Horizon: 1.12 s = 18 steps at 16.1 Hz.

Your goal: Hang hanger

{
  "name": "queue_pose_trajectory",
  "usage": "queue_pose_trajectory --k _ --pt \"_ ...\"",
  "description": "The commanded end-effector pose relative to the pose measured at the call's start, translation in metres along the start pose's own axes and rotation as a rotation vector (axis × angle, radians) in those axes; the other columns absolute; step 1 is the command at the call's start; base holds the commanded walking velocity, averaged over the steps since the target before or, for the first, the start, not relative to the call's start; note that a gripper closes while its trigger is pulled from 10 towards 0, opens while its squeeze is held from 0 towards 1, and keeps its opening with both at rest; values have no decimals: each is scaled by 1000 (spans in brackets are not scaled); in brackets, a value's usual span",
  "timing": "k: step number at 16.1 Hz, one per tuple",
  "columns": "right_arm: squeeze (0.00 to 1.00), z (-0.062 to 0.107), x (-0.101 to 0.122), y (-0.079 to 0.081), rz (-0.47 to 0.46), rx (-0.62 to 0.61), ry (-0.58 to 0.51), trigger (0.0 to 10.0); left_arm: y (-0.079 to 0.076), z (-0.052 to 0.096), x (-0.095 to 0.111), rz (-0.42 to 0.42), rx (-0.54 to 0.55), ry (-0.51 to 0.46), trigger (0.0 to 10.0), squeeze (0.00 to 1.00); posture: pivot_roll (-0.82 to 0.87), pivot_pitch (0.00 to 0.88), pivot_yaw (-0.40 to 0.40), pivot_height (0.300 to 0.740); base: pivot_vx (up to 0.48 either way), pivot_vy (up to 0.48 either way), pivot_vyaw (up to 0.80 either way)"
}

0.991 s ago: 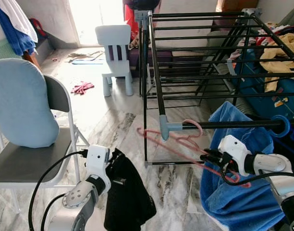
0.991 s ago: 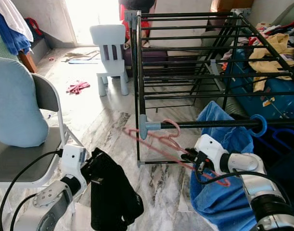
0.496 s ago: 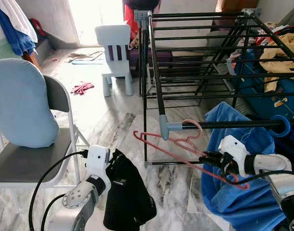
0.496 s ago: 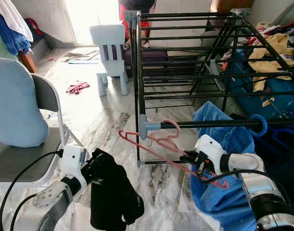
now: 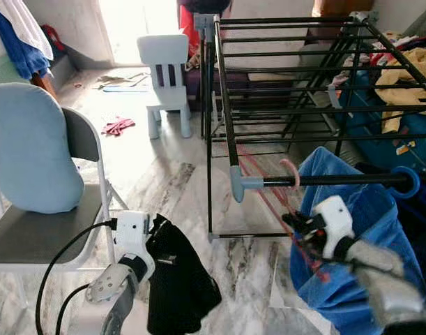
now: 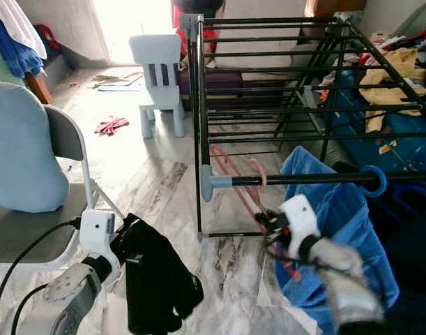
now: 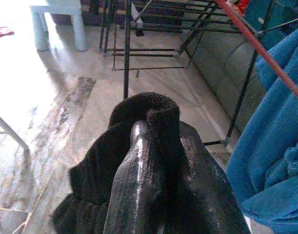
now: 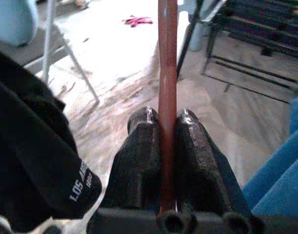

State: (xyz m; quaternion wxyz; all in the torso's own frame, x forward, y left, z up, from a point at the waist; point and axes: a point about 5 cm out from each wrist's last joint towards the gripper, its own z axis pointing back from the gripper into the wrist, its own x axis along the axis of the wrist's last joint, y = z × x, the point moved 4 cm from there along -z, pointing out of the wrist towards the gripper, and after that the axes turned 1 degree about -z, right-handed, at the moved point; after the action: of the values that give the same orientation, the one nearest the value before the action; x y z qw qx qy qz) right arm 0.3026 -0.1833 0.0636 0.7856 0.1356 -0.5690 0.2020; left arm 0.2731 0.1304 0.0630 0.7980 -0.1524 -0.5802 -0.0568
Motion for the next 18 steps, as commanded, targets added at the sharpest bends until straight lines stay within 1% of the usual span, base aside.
queue_pose_trajectory --k 1,2,3,4,5,6,8,9,10,13,15,17,18 --pt "0 2 21 0 9 -80 -74 0 -5 -2 12 -31 -22 -37 10000 0 -105 0 12 740 0 0 0" --pt "0 4 20 3 -18 -109 -75 0 -5 -3 11 -35 -25 -34 10000 0 -109 0 17 740 0 0 0" --pt "0 8 18 5 -76 -184 -94 0 -6 -4 13 -36 -32 -40 10000 0 -111 0 20 740 0 0 0" --pt "0 12 16 7 -142 -227 -101 0 -6 -5 14 -36 -32 -43 10000 0 -114 0 25 740 0 0 0" --pt "0 13 15 8 -190 -263 -105 314 -5 -5 14 -31 -24 -47 10000 0 -116 0 27 740 0 0 0" --pt "0 12 11 14 -258 -275 -92 10000 -1 -4 14 -47 13 -53 10000 0 -113 0 31 740 0 0 0" --pt "0 8 11 21 -277 -276 -100 10000 2 -3 11 -45 30 -48 10000 0 -103 0 27 740 0 0 0" --pt "0 6 10 23 -282 -287 -86 10000 3 -3 12 -51 34 -56 10000 0 -101 0 26 740 0 0 0" --pt "0 4 6 30 -276 -283 -46 10000 4 -3 14 -56 39 -63 10000 0 -101 0 26 740 0 0 0" --pt "0 6 2 39 -302 -217 -45 10000 4 -4 15 -57 43 -70 10000 0 -101 0 21 740 0 0 0" --pt "0 10 2 35 -285 -211 -63 10000 3 -6 17 -54 44 -81 10000 0 -116 0 23 740 0 0 0" --pt "0 10 5 33 -287 -214 -76 10000 2 -7 17 -50 40 -82 10000 0 -119 0 24 740 0 0 0" --pt "0 10 13 31 -341 -219 -117 10000 2 -8 17 -52 40 -81 10000 0 -121 0 22 740 0 0 0"
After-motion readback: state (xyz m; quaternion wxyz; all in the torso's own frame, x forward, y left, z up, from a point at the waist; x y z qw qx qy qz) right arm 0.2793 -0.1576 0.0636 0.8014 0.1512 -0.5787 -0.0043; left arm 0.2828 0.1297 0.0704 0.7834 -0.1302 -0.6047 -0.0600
